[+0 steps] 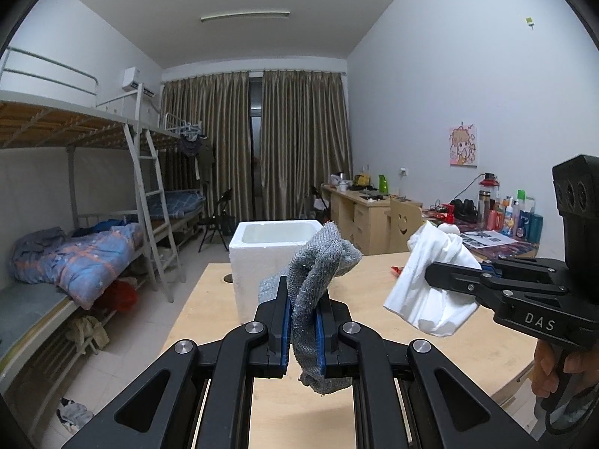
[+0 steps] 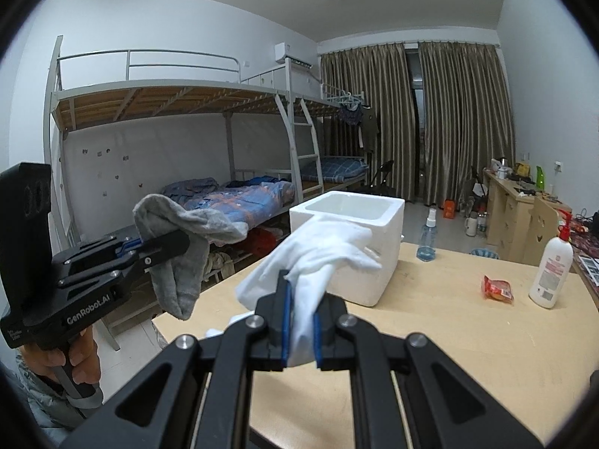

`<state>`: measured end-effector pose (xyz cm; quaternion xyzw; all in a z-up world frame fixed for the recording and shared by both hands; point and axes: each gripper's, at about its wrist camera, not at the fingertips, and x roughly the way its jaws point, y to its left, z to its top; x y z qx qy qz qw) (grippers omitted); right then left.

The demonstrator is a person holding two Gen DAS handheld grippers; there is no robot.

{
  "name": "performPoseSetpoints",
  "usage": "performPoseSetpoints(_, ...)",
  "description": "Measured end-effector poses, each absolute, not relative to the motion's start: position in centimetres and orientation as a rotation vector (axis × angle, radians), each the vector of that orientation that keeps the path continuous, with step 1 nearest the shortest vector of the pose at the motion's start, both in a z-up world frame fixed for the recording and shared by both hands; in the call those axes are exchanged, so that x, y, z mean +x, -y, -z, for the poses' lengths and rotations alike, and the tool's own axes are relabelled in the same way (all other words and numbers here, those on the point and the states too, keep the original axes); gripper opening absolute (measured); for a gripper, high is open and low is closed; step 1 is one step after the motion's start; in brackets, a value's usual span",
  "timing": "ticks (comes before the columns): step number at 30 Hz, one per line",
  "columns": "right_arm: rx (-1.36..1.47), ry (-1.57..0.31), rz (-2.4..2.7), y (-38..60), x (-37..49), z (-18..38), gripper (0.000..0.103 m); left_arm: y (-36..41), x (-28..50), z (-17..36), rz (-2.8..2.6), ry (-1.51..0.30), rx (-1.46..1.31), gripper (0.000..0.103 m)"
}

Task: Organize soft objects
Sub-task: 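Carry the grey sock and white tissue with both grippers over the foam box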

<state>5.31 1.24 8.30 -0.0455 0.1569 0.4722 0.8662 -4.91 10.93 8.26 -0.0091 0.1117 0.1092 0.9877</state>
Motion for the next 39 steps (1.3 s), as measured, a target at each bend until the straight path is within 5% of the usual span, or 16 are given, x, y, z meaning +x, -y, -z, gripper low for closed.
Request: performPoseSetpoints(39, -0.154, -0.415, -0.973, -9.3, 18.5, -13.0, 0.012, -18.6, 10.3, -13.4, -0.2, -0.292, -0.045, 0.011)
